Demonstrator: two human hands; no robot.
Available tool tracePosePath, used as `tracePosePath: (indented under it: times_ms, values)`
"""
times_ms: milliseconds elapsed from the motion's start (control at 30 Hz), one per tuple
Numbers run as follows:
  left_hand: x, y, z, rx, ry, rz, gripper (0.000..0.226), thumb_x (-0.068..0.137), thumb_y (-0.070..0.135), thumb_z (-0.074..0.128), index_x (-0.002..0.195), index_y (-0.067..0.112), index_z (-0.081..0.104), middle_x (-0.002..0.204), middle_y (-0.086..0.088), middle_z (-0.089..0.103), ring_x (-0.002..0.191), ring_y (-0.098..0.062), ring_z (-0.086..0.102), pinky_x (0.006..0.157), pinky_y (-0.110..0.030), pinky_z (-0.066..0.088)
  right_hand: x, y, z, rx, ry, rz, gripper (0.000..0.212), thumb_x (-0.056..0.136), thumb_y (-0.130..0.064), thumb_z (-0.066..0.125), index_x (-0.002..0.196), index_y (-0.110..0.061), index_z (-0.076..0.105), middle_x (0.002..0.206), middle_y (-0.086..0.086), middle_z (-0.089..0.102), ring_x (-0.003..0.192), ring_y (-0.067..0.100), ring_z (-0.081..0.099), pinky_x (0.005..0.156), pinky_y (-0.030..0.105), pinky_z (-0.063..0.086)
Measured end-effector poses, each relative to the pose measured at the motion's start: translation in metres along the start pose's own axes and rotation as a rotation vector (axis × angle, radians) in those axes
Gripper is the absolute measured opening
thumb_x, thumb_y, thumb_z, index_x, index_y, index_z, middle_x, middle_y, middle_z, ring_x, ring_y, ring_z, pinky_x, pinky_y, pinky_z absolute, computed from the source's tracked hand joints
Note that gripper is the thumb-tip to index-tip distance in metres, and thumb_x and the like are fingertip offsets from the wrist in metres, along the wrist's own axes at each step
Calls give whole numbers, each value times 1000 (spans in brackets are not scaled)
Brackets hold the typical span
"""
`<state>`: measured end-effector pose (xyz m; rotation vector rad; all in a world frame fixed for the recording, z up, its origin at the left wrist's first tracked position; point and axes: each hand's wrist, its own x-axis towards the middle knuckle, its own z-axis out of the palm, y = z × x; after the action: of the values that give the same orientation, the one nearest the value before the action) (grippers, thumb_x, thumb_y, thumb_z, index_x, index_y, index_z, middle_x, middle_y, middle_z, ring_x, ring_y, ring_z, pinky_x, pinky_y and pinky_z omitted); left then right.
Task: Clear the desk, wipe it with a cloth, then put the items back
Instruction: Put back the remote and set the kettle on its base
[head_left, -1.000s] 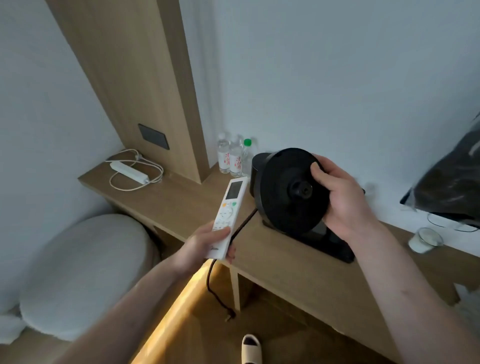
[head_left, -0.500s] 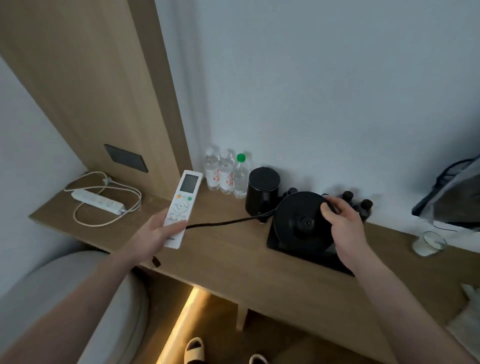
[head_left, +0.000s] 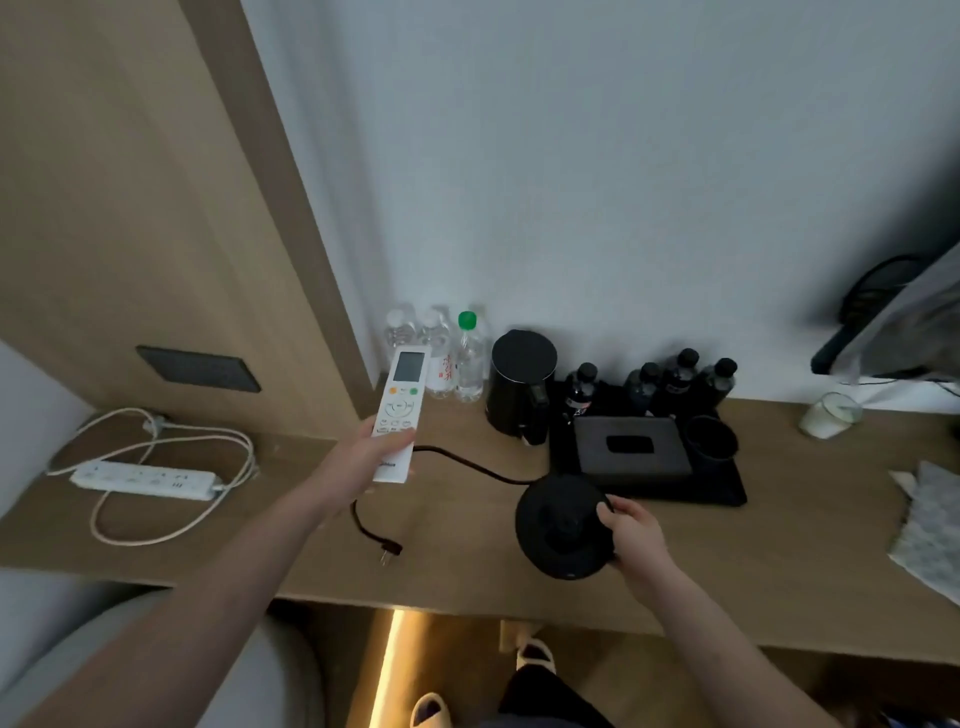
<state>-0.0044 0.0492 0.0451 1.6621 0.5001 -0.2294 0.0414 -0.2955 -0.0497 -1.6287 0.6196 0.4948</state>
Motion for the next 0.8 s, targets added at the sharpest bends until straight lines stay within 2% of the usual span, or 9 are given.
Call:
tracePosePath:
  times_ms: [67,167,233,300,400,533,633,733,800]
  values:
    - [17,7,8,27,10,-18,26,99,32,63,124,30,56,103,1,73,81,-13,72,60,-24,49,11,6,9,25,8,19,15,100,-19,64,115,-25,64,115,5,65,107,31,62,96,56,56]
    - [45,12,18,104,33,-53,15,102,33,58,117,35,56,99,2,75,81,-13,72,63,-28,39,31,15,23,44,14,59,20,99,-20,66,118,-24,63,113,5,65,105,30,63,95,56,57]
    - [63,16,21,131,51,-49,25,97,36,65,121,30,60,104,0,76,88,-21,76,67,-33,47,50,21,31,46,20,100,25,98,-19,67,123,-21,63,113,6,65,108,32,63,95,56,57]
    - [75,22,25,176,76,-47,32,95,33,68,124,24,60,110,0,75,88,-22,78,81,-42,59,66,24,40,40,28,158,24,98,-17,67,121,-18,64,113,8,65,108,33,62,95,56,57]
    - [96,26,30,358,90,-25,41,90,42,67,126,24,57,111,5,73,87,-16,77,82,-40,61,91,24,52,17,29,214,21,97,-15,68,118,-17,64,115,14,65,107,36,61,97,56,56]
    - [116,19,31,592,52,-35,66,82,57,62,141,31,49,132,7,66,109,-18,68,90,-43,59,112,25,64,-19,28,249,35,97,-12,67,130,-3,63,125,21,65,121,41,61,104,50,53]
    - [125,10,31,755,17,-54,60,87,56,61,138,28,49,133,3,65,109,-21,66,89,-42,58,121,27,72,-46,38,268,38,96,-12,67,132,-2,61,128,22,65,124,39,60,107,46,51]
    - [142,-3,23,877,-13,-63,51,87,60,58,125,27,52,124,1,68,99,-17,67,82,-40,61,127,27,82,-40,46,291,38,95,-12,69,131,-3,62,113,18,65,119,39,62,105,49,53]
    - [151,-10,18,938,-62,-59,52,91,58,57,130,25,50,128,-1,66,100,-17,66,80,-38,61,129,27,87,-32,82,318,37,95,-12,68,131,-3,63,120,21,67,119,40,62,105,49,52]
